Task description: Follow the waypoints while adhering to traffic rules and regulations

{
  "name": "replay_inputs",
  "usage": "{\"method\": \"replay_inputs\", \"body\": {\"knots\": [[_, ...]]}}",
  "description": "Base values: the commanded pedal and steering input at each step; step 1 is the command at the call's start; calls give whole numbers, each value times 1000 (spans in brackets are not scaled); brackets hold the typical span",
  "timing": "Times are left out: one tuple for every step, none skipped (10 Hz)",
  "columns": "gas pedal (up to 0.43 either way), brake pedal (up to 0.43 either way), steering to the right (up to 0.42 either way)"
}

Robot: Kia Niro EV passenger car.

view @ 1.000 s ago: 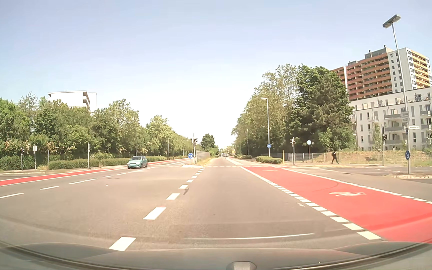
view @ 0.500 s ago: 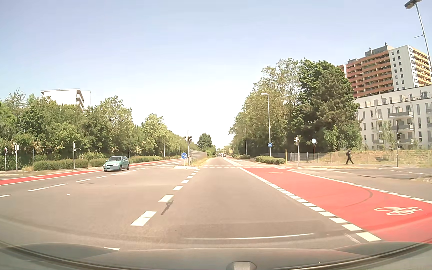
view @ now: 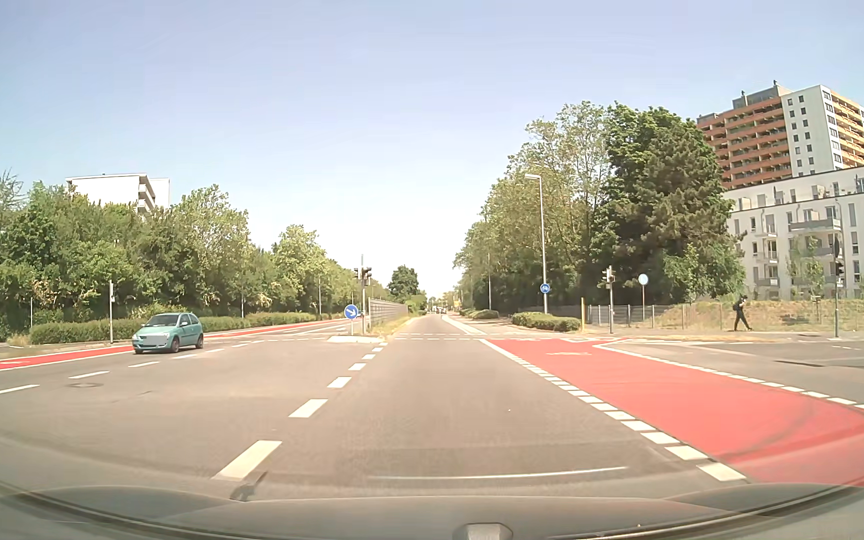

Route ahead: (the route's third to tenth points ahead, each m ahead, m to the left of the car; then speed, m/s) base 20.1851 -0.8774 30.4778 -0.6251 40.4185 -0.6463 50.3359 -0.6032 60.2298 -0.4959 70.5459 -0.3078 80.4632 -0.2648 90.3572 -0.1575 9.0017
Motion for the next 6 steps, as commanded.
{"method": "replay_inputs", "body": {"knots": [[390, 0, 5], [390, 0, 5], [390, 0, 5], [390, 0, 4], [390, 0, 3], [390, 0, 2]]}}
